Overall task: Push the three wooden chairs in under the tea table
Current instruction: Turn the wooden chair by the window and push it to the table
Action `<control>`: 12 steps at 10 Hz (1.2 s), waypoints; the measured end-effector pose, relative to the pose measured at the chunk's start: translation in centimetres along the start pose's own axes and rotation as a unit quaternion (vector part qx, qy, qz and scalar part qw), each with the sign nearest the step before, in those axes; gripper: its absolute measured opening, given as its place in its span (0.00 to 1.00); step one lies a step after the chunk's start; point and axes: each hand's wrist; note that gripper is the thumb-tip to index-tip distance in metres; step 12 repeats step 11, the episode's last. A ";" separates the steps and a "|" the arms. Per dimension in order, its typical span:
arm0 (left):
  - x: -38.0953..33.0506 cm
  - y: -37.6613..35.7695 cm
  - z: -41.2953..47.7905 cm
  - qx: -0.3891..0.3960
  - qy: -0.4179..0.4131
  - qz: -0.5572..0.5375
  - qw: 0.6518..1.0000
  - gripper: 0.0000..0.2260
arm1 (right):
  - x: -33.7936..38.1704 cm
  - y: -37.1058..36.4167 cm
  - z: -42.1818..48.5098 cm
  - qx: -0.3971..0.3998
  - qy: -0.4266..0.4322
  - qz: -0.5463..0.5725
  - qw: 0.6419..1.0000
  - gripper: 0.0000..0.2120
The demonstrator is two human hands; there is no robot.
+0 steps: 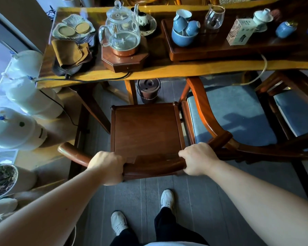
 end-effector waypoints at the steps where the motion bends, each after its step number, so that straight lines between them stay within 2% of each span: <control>1: -1.7 0.2 0.3 -0.004 -0.012 -0.007 1.000 0.09 | -1.6 0.1 -0.4 -0.004 -0.010 -0.017 1.000 0.08; 3: 0.5 1.4 0.7 0.016 0.012 0.009 1.000 0.14 | -0.1 0.9 0.9 -0.015 -0.016 -0.016 1.000 0.07; 5: 0.6 1.2 0.5 0.017 0.006 0.012 1.000 0.14 | 0.2 0.9 0.8 -0.003 -0.021 -0.003 1.000 0.06; 9: 0.9 0.2 0.8 -0.015 0.005 -0.006 1.000 0.09 | 0.2 0.7 1.2 -0.004 -0.017 -0.015 1.000 0.09; 10: 0.8 0.7 0.1 -0.009 0.000 -0.055 0.998 0.12 | -0.1 0.9 1.0 0.016 -0.007 -0.010 1.000 0.21; 11: 1.2 1.4 -0.6 -0.001 -0.021 -0.083 0.996 0.35 | -0.5 2.0 1.1 0.056 0.013 -0.010 0.998 0.46; 12: 1.2 1.4 -0.6 -0.001 -0.021 -0.083 0.996 0.35 | -0.5 2.0 1.1 0.056 0.013 -0.010 0.998 0.46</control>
Point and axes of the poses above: each hand's wrist, its own z-axis towards the middle knuckle, its own y-axis out of the back of the hand, x = y × z, and after that the axes turned 3 degrees about x, right-handed
